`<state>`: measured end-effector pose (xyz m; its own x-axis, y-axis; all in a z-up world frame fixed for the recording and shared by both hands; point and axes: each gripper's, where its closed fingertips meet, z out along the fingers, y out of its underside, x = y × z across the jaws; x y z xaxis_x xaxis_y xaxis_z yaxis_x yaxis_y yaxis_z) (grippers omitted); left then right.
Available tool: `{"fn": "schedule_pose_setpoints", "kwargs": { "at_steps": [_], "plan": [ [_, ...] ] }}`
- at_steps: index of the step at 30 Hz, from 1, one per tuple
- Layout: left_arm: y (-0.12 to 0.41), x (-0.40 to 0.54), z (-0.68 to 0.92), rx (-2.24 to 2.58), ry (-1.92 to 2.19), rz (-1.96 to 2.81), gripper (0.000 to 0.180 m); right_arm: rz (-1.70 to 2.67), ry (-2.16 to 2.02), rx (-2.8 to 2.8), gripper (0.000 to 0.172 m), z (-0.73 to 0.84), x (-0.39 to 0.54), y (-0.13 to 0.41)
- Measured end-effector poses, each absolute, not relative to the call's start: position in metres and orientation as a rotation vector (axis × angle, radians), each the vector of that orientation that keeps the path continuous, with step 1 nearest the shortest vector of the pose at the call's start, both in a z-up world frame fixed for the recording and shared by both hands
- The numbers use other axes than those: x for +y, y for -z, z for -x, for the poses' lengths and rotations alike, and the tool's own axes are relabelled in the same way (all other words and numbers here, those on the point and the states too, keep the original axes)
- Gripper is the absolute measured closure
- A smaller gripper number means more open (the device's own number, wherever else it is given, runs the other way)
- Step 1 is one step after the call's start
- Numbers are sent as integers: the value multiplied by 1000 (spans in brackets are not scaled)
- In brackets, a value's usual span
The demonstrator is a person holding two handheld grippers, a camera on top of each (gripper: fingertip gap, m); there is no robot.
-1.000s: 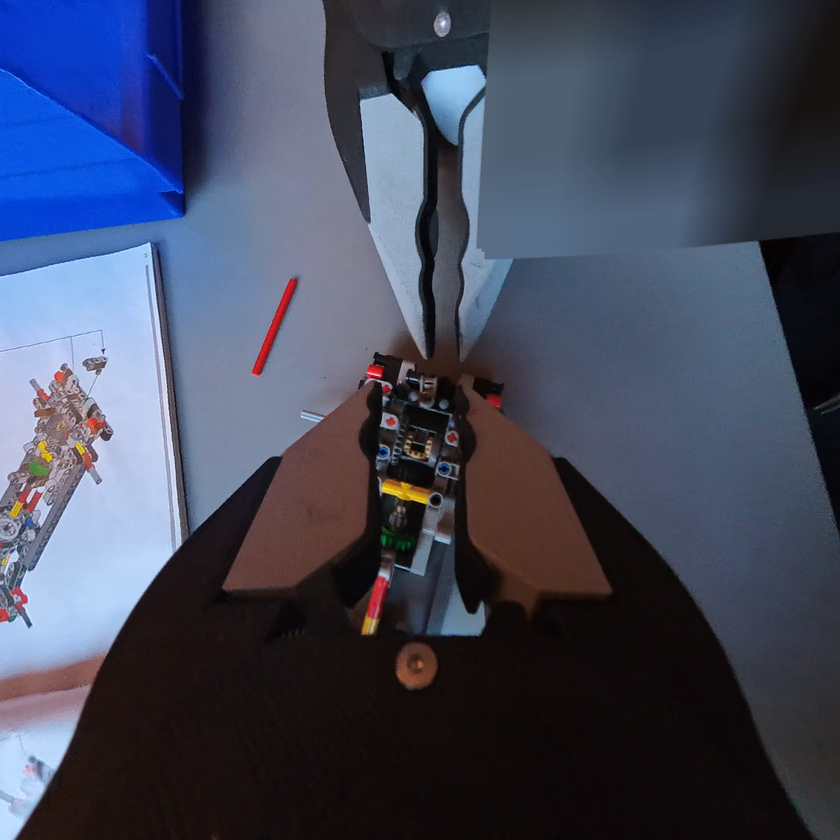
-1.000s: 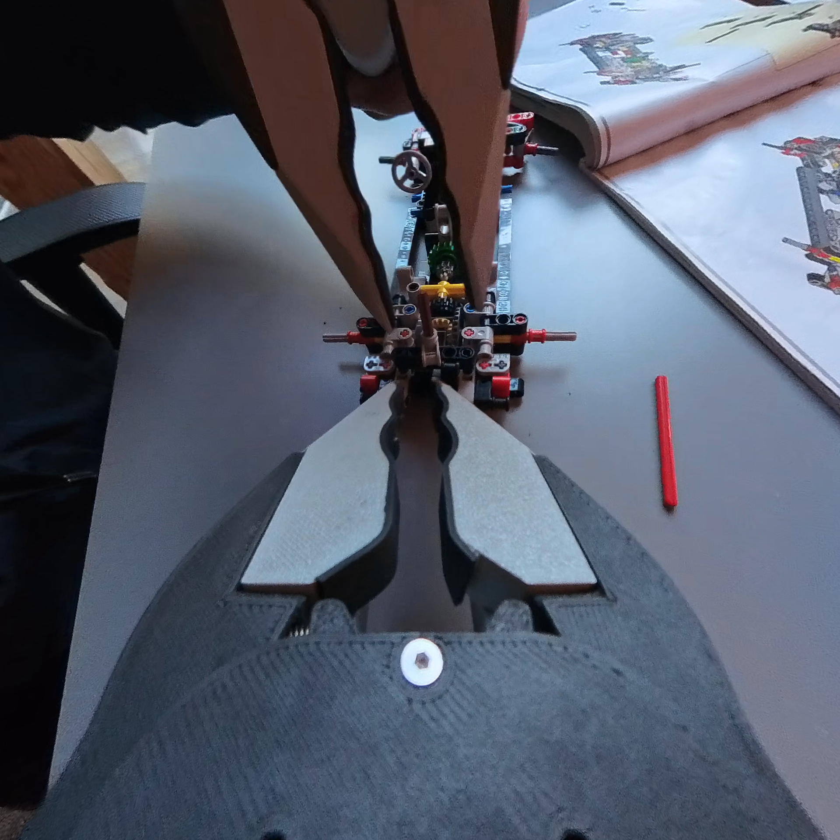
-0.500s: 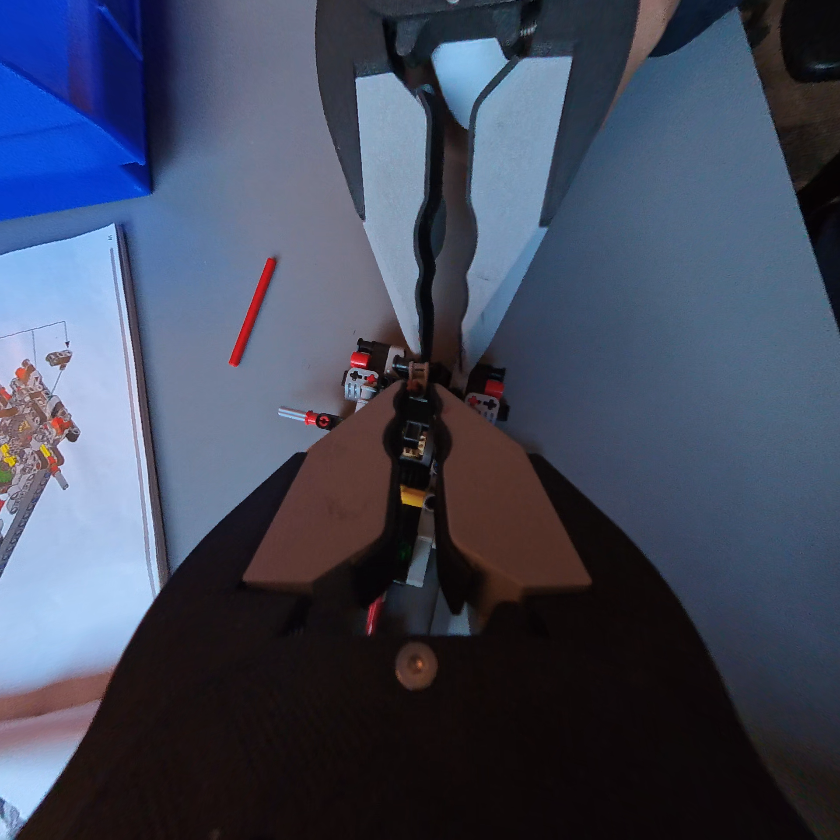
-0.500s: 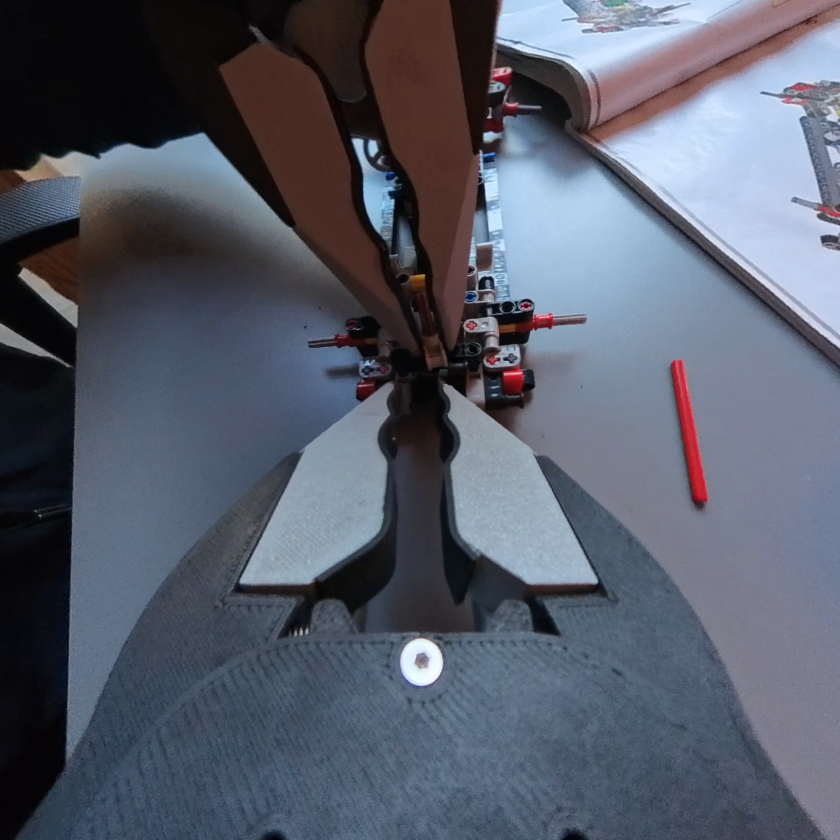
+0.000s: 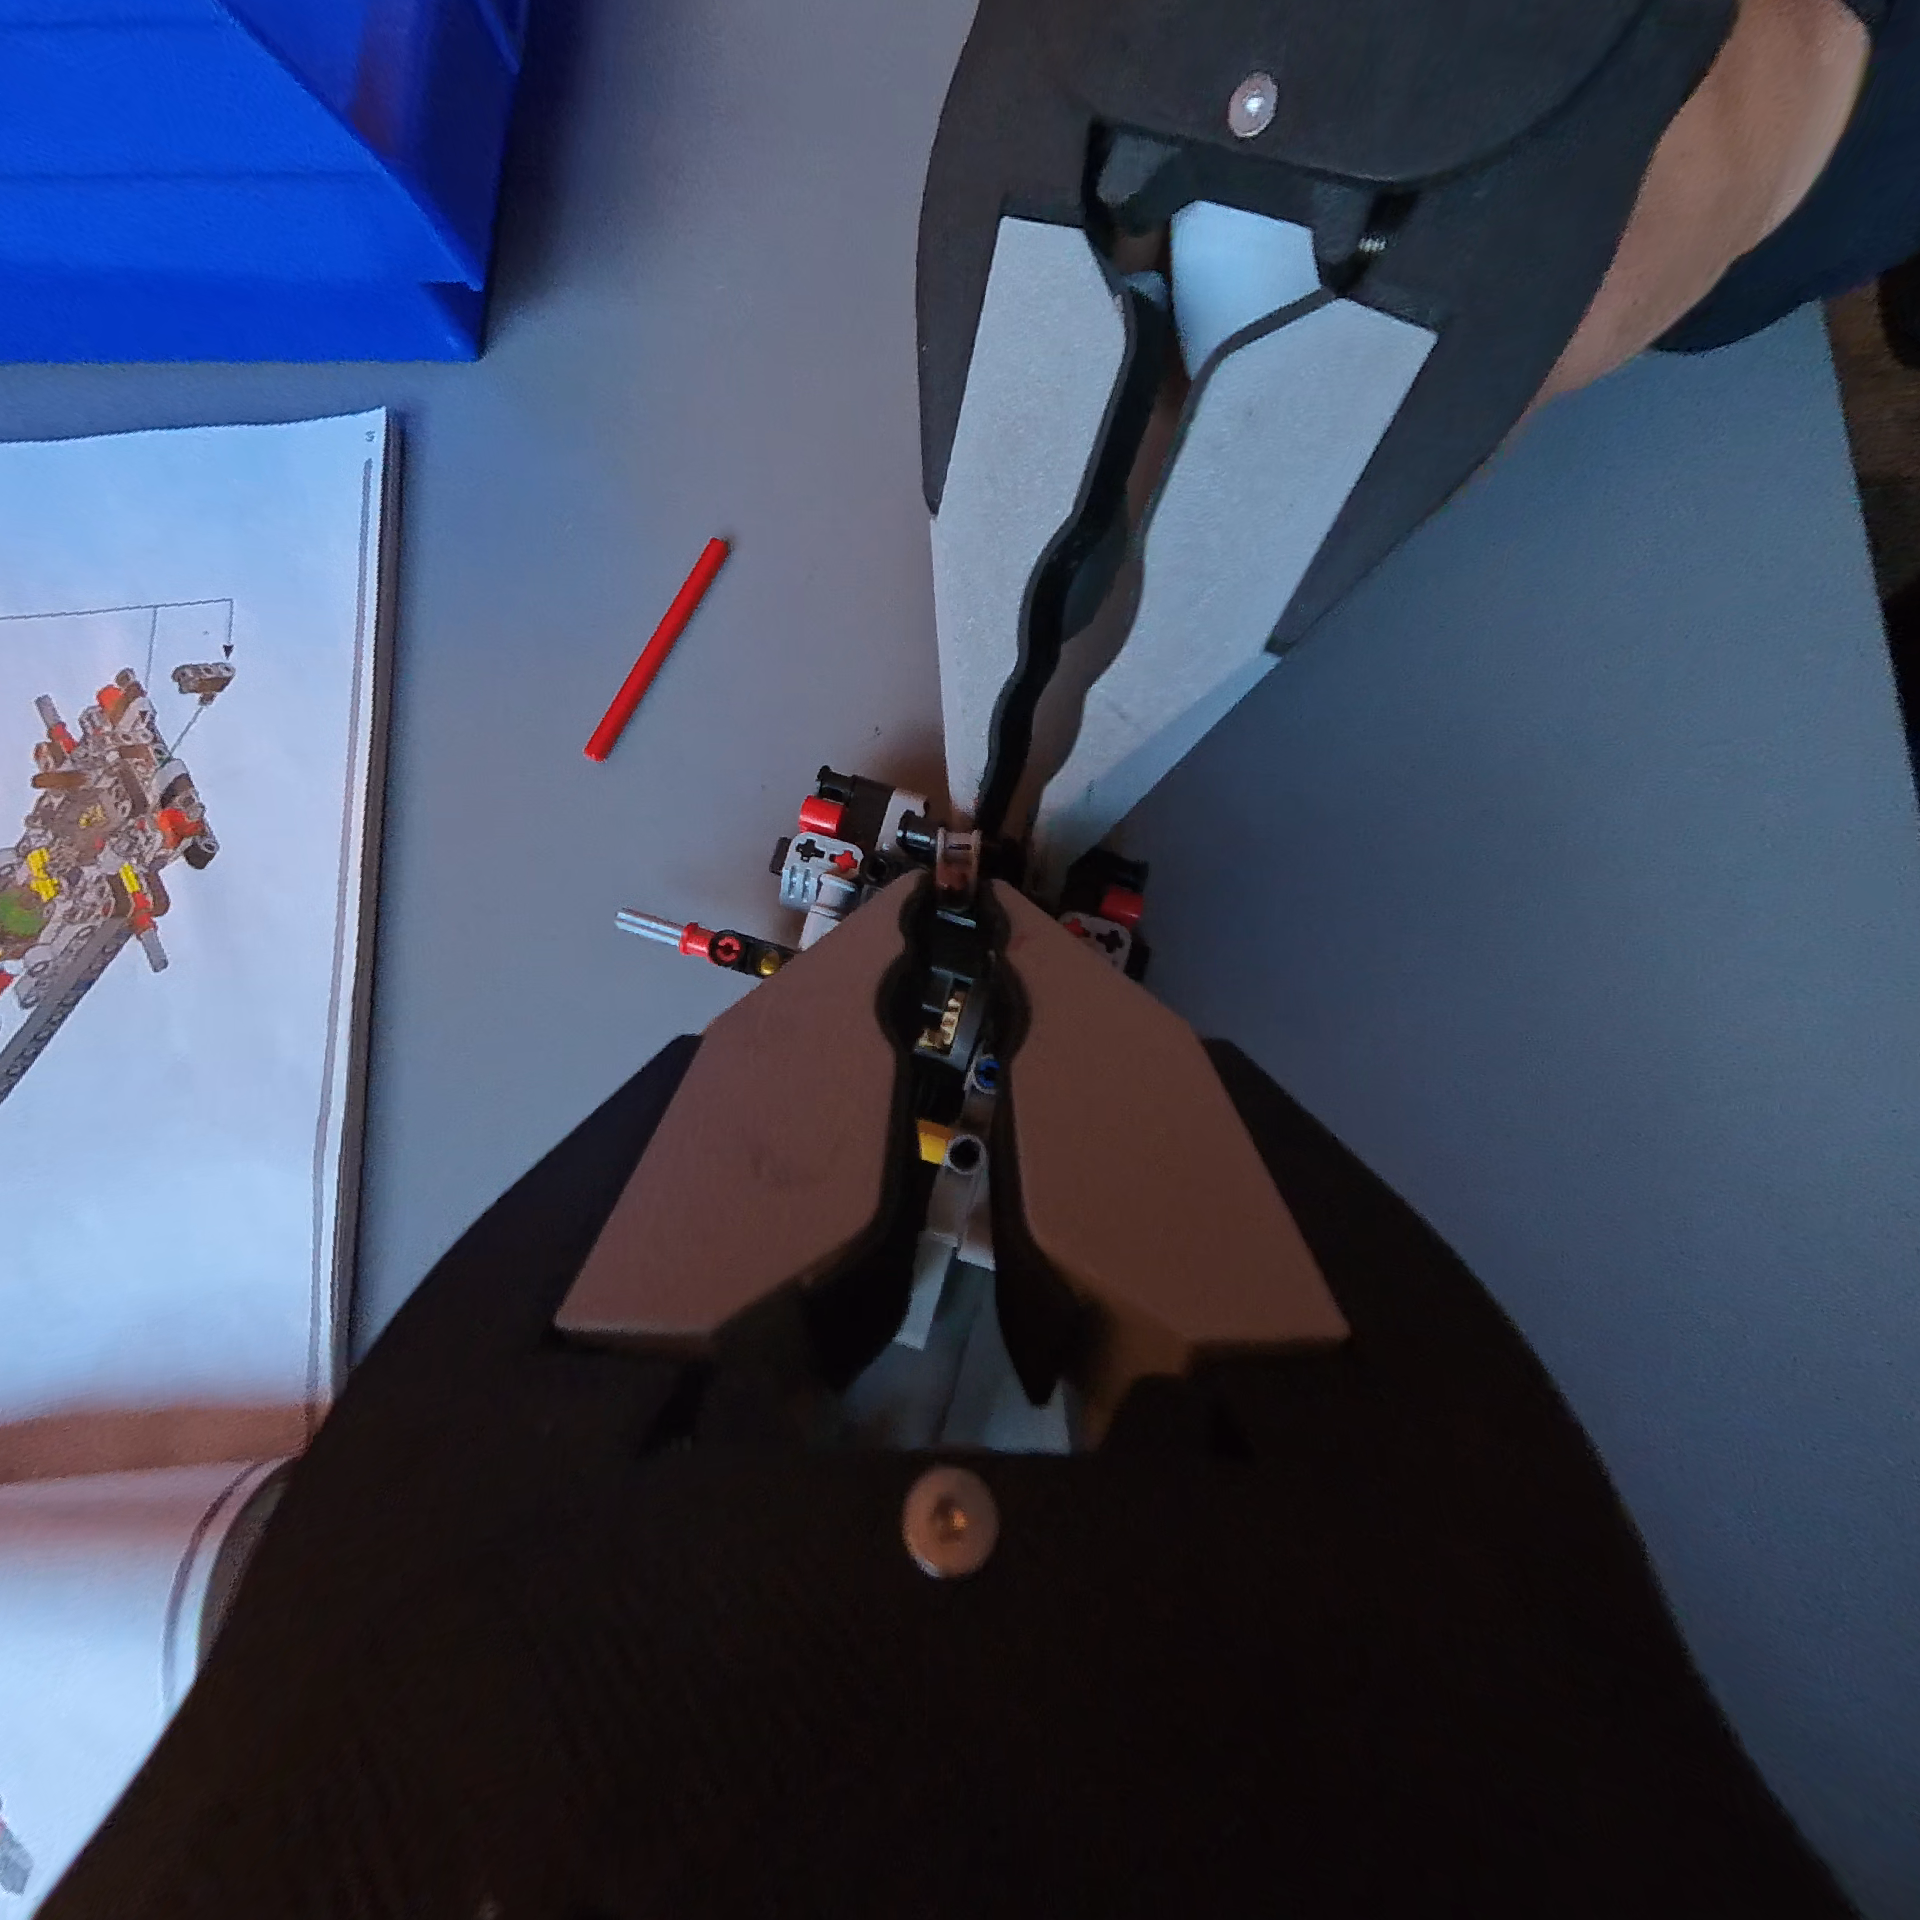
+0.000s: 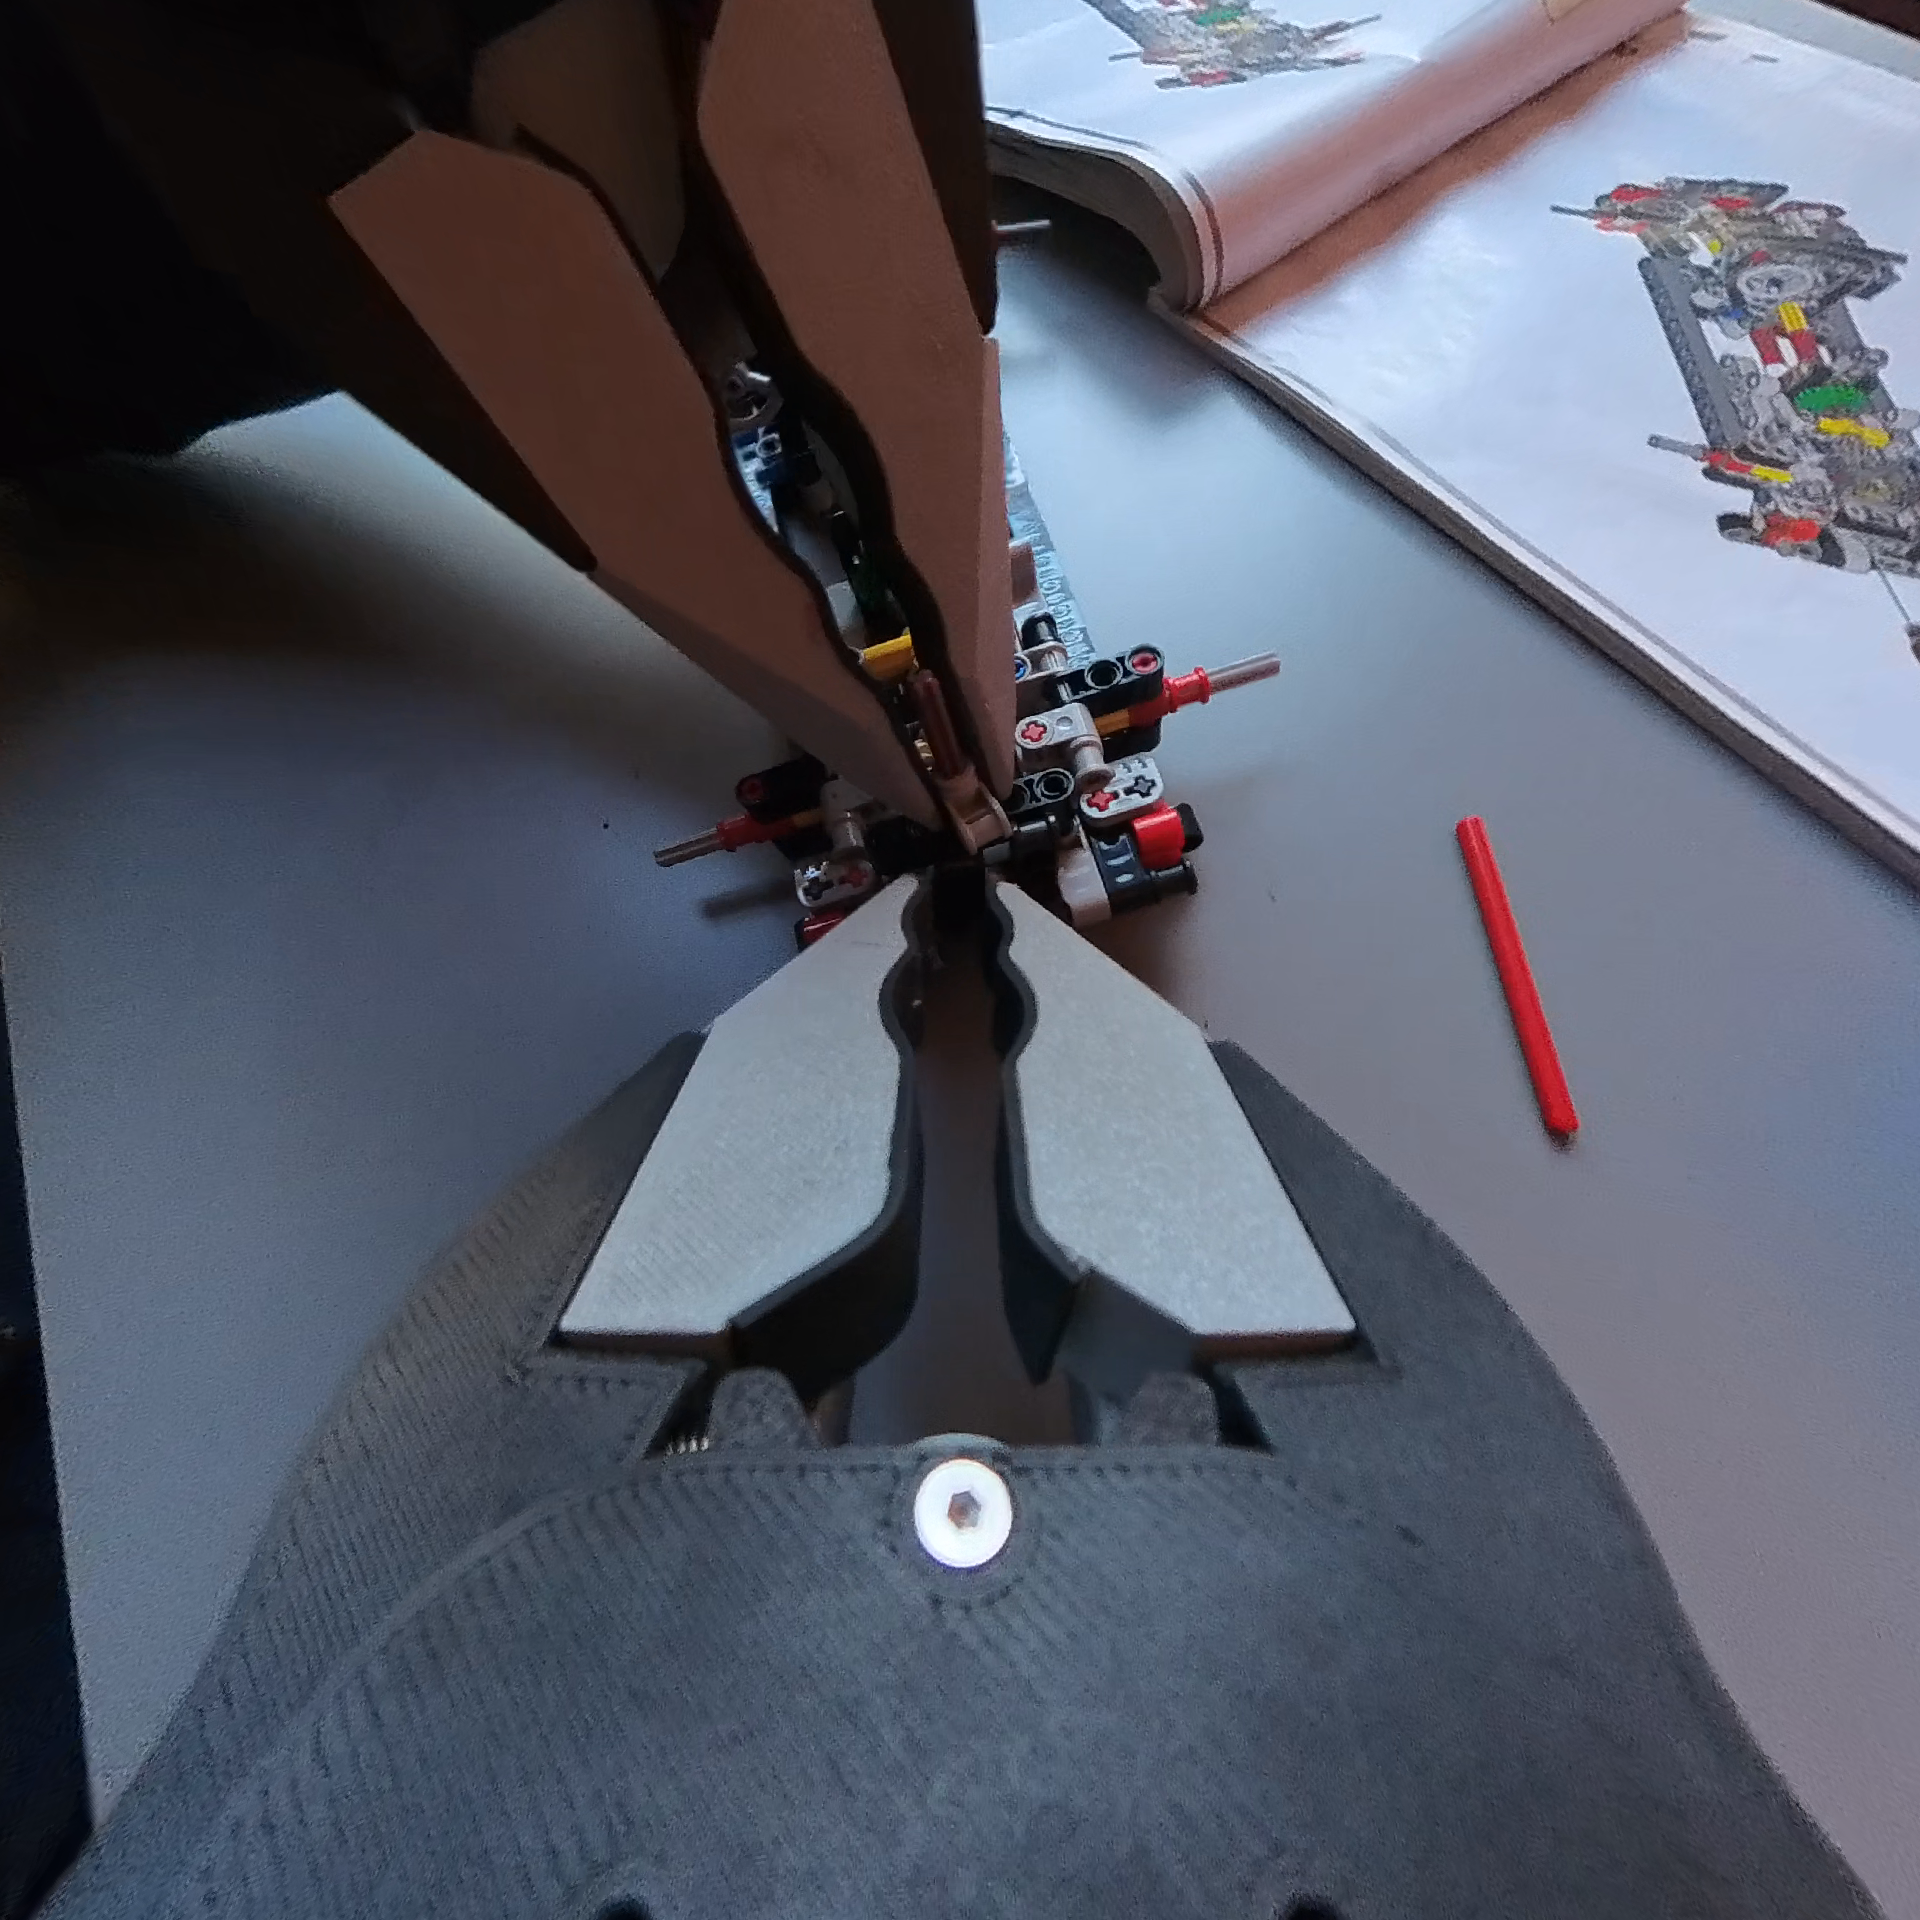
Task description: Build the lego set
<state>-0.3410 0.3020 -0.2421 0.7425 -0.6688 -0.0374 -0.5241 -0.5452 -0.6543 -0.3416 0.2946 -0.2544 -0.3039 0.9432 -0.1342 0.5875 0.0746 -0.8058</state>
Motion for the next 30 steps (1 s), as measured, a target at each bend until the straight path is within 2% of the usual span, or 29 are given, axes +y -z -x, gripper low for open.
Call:
{"fn": "schedule_pose_setpoints", "kwargs": {
  "at_steps": [15,23,30],
  "plan": [
    [242,295,347,795,345,2310,178,842,-732,-2052,167,345,288,253],
    [241,299,349,836,251,2272,177,1002,-926,-2090,167,345,292,253],
    [243,301,349,803,263,2288,177,968,-981,-1988,169,344,295,237]
  ]
}}
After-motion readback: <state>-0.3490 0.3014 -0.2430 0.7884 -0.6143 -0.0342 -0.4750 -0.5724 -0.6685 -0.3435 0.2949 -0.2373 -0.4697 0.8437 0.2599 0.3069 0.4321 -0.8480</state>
